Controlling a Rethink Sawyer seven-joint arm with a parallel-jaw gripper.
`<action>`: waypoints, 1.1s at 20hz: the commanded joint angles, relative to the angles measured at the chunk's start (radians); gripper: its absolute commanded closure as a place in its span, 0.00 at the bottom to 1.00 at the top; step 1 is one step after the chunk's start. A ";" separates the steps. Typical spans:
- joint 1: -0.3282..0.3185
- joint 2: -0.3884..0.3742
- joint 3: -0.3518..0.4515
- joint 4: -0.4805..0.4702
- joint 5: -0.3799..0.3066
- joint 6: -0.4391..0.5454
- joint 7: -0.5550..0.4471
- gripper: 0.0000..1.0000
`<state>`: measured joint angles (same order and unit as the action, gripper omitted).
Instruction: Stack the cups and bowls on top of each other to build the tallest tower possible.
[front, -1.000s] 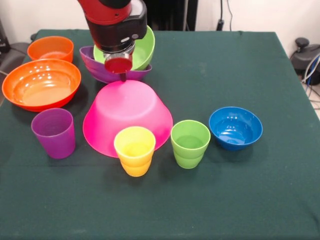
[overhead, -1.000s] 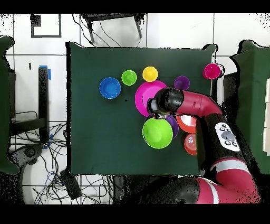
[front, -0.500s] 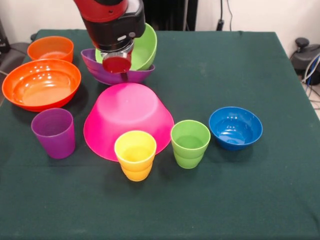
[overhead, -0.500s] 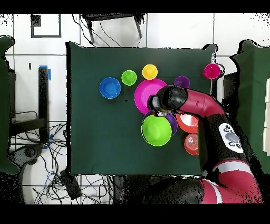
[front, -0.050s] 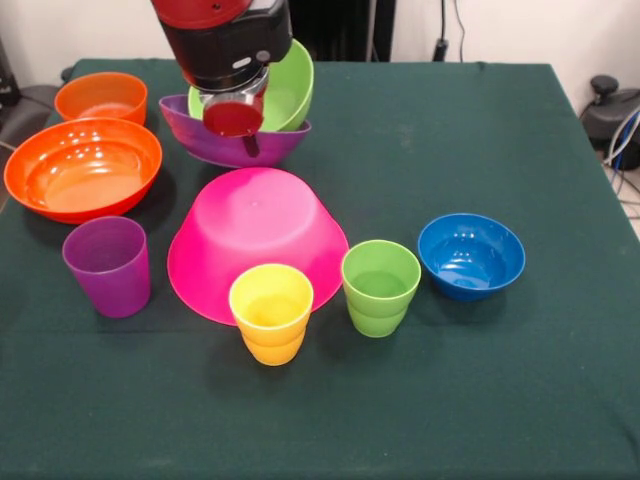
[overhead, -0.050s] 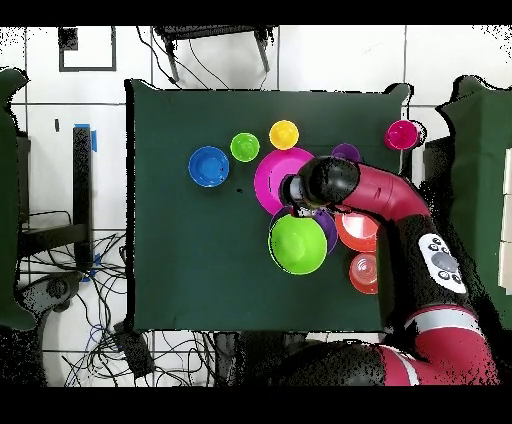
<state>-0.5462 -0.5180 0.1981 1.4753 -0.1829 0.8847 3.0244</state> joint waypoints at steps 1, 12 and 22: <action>0.046 0.004 0.079 -0.073 0.038 0.121 -0.101 1.00; 0.063 0.087 0.083 -0.208 0.046 0.169 -0.112 1.00; 0.061 0.109 0.082 -0.239 0.051 0.166 -0.124 1.00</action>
<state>-0.5176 -0.4492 0.1987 1.2926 -0.1481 1.0100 3.0242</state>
